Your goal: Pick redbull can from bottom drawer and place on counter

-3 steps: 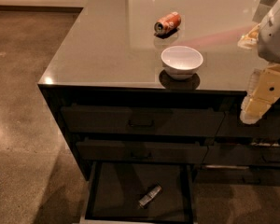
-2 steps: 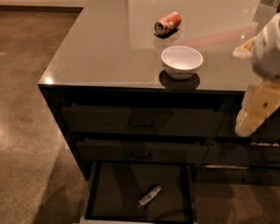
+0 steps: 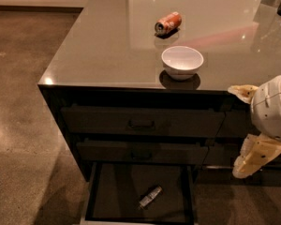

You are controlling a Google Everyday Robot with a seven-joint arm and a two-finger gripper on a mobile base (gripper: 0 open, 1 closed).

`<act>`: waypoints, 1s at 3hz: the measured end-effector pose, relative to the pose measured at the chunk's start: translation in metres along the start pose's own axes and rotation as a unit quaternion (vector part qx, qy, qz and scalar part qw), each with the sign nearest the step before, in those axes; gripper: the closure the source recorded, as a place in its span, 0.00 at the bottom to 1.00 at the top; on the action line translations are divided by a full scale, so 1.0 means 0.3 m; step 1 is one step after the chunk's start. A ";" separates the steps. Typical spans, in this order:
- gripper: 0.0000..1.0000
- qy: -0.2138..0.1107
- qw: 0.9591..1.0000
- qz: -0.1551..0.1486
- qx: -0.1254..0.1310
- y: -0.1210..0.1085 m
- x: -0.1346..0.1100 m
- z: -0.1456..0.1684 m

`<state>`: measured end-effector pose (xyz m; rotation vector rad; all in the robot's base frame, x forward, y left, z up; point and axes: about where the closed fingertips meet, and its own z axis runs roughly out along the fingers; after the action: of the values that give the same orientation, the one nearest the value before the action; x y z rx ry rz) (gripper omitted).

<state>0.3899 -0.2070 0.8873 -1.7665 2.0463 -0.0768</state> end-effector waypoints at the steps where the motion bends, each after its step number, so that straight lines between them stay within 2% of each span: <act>1: 0.00 0.005 1.000 -0.003 0.000 -0.007 0.004 -0.001; 2: 0.00 0.016 0.998 -0.055 0.000 -0.043 -0.023 0.123; 3: 0.00 -0.005 0.992 -0.120 -0.033 -0.008 -0.010 0.424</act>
Offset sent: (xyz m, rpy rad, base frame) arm 0.0689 0.0360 -0.0769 -0.1703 -0.0528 0.2408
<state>0.4375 -0.1746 0.7740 -2.0426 1.8401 -0.0723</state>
